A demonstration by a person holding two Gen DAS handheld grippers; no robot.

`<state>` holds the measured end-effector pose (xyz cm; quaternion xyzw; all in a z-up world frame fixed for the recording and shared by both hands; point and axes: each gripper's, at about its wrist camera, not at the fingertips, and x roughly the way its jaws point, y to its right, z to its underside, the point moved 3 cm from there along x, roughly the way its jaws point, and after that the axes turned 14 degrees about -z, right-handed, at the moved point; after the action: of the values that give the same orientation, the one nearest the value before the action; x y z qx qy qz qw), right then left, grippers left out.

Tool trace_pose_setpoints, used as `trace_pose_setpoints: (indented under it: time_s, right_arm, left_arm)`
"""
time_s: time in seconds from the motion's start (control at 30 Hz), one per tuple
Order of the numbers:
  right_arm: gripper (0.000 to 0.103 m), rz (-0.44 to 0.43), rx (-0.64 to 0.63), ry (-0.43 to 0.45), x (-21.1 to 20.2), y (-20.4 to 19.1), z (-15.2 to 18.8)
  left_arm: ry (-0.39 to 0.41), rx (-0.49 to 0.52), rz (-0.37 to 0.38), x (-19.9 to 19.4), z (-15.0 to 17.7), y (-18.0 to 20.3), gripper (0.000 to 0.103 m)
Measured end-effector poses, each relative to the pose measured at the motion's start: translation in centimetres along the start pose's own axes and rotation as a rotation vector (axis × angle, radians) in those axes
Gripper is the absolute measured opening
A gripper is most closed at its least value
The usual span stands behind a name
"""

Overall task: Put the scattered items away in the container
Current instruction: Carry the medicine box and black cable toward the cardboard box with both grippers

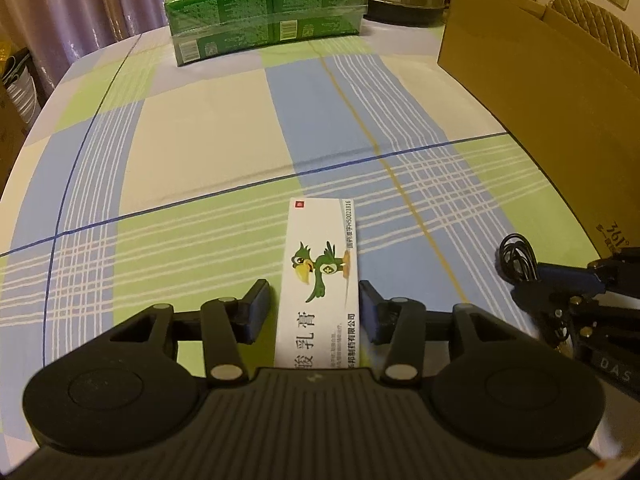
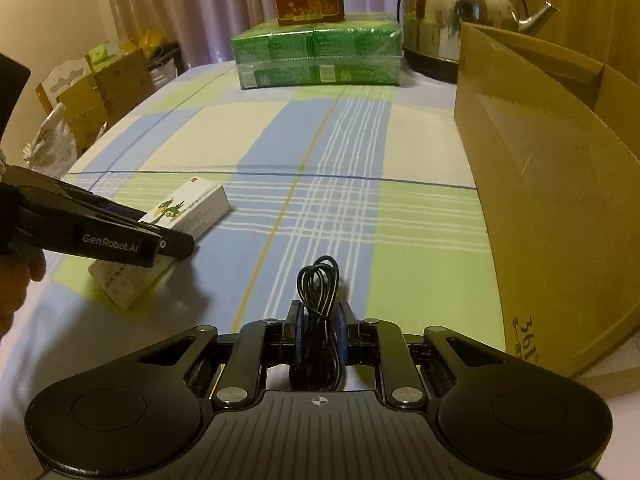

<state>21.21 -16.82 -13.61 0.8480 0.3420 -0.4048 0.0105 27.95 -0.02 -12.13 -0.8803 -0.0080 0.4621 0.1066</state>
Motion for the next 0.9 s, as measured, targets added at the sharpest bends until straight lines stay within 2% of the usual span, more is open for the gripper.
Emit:
trace_pose_setpoints:
  time_s: [0.07, 0.3, 0.53, 0.63, 0.9]
  right_arm:
    - [0.013, 0.005, -0.006, 0.006, 0.1, -0.1, 0.1]
    - [0.011, 0.001, -0.01, 0.005, 0.0, 0.0, 0.2]
    - [0.01, 0.015, -0.021, 0.038, -2.4, -0.5, -0.2]
    - [0.01, 0.024, -0.028, 0.054, -3.9, -0.7, -0.4]
    - [0.01, 0.03, -0.033, 0.111, -8.4, -1.8, -0.9]
  left_arm:
    - [0.001, 0.003, 0.005, -0.1, 0.0, 0.0, 0.033]
    - [0.009, -0.017, 0.045, -0.6, 0.0, -0.1, 0.033]
    - [0.038, -0.014, 0.081, -1.9, 0.0, 0.8, 0.033]
    - [0.066, 0.01, 0.069, -3.4, 0.3, 1.3, 0.033]
    - [0.118, -0.011, 0.084, -8.2, 0.9, 3.0, 0.033]
